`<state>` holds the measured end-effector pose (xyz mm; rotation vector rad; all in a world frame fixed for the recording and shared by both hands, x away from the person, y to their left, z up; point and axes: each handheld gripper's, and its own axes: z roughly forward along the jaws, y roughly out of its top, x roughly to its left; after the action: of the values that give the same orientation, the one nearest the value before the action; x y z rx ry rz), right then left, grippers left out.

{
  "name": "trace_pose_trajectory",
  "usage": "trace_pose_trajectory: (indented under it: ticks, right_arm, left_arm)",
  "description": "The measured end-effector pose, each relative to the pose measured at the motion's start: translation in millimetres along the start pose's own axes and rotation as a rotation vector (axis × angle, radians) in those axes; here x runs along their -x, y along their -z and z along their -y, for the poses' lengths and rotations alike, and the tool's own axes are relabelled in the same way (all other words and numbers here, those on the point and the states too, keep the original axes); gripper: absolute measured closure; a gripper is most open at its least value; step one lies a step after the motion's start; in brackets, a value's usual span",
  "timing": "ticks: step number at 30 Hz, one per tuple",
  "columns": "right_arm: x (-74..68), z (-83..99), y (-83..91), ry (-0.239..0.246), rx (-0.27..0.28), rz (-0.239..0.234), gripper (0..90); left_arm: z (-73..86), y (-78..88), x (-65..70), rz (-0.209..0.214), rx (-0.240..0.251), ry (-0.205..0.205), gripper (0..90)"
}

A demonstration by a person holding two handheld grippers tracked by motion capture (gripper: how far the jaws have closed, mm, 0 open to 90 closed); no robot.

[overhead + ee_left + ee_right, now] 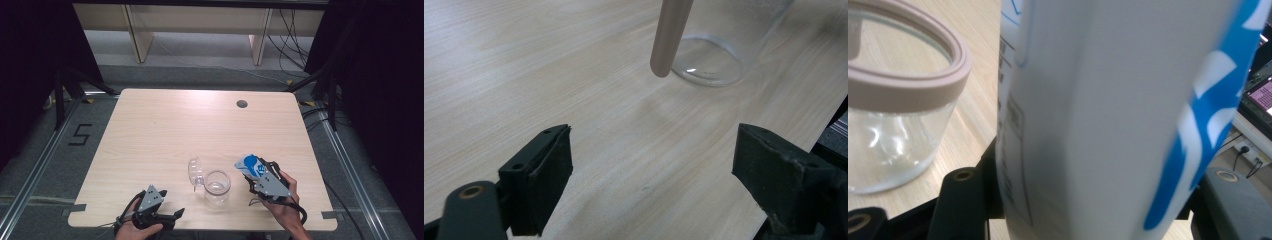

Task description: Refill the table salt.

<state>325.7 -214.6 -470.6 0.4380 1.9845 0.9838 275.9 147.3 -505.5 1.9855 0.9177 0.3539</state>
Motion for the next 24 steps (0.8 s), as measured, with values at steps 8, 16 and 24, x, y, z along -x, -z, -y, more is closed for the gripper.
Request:
trace_pose_trajectory:
  ticks: [8, 16, 24]
  right_arm:
    - [-1.6, -0.2, -0.7, 0.071, -0.009, -0.003, 41.4]
    - [-5.5, -2.5, 0.4, 0.085, -0.004, -0.023, 41.4]
    - [-9.6, -3.4, 0.4, 0.109, -0.022, -0.017, 41.4]
  left_arm:
    - [0.1, 0.3, 0.2, -0.005, -0.003, 0.022, 15.7]
    - [0.3, -0.8, 1.3, -0.004, 0.004, 0.018, 15.7]
    - [0.1, -0.4, 1.3, -0.001, 0.002, 0.018, 15.7]
